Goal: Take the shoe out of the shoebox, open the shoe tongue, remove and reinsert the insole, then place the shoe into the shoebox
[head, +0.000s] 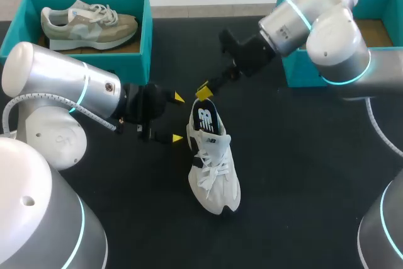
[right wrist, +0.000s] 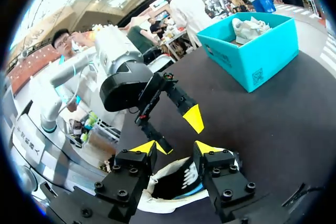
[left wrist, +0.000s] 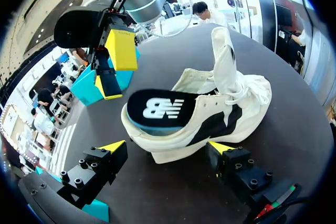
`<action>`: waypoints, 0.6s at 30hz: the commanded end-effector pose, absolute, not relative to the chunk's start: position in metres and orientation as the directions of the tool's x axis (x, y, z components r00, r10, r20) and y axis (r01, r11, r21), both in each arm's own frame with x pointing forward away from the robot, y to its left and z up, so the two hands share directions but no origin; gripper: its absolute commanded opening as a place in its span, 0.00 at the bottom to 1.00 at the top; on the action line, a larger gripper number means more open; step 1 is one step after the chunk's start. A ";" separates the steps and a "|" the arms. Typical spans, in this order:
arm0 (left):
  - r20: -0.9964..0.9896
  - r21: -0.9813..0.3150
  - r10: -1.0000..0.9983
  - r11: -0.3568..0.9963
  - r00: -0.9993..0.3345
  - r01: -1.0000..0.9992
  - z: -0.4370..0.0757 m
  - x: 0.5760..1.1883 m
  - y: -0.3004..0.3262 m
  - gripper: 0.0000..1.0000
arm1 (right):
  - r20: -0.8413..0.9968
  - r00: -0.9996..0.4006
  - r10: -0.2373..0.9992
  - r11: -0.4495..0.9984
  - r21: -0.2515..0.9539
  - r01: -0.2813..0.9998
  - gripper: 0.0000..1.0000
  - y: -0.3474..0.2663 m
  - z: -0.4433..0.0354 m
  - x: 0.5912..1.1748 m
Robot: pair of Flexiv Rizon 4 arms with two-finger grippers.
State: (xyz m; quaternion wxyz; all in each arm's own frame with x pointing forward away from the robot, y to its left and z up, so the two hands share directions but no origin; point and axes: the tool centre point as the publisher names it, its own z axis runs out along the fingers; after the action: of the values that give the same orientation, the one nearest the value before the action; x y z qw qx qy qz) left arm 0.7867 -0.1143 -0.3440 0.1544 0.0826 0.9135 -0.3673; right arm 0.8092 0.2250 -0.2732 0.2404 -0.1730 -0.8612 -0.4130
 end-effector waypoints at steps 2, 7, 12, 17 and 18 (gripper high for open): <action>-0.342 -0.644 0.038 0.718 -0.939 0.264 -0.344 0.786 -0.114 1.00 | 0.502 -0.849 0.166 0.594 0.636 0.493 0.48 0.213 -0.250 0.803; -0.342 -0.644 0.038 0.718 -0.939 0.264 -0.344 0.786 -0.114 1.00 | 0.507 -0.831 0.228 0.573 0.620 0.536 0.47 0.205 -0.238 0.795; -0.342 -0.644 0.038 0.718 -0.939 0.264 -0.344 0.786 -0.114 1.00 | 0.552 -0.739 0.387 0.520 0.531 0.669 0.25 0.195 -0.229 0.782; -0.342 -0.644 0.038 0.718 -0.939 0.264 -0.344 0.786 -0.114 1.00 | 0.431 -0.677 0.597 0.480 0.485 0.731 0.00 0.190 -0.222 0.774; -0.342 -0.644 0.038 0.718 -0.939 0.264 -0.344 0.786 -0.114 1.00 | 0.388 -0.655 0.648 0.482 0.457 0.747 0.00 0.190 -0.221 0.773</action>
State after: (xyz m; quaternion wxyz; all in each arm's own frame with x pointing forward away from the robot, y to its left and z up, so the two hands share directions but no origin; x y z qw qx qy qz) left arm 0.7867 -0.1143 -0.3440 0.1544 0.0826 0.9135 -0.3673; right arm 0.7850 0.1942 -0.2301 0.2225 -0.3205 -0.8380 -0.3816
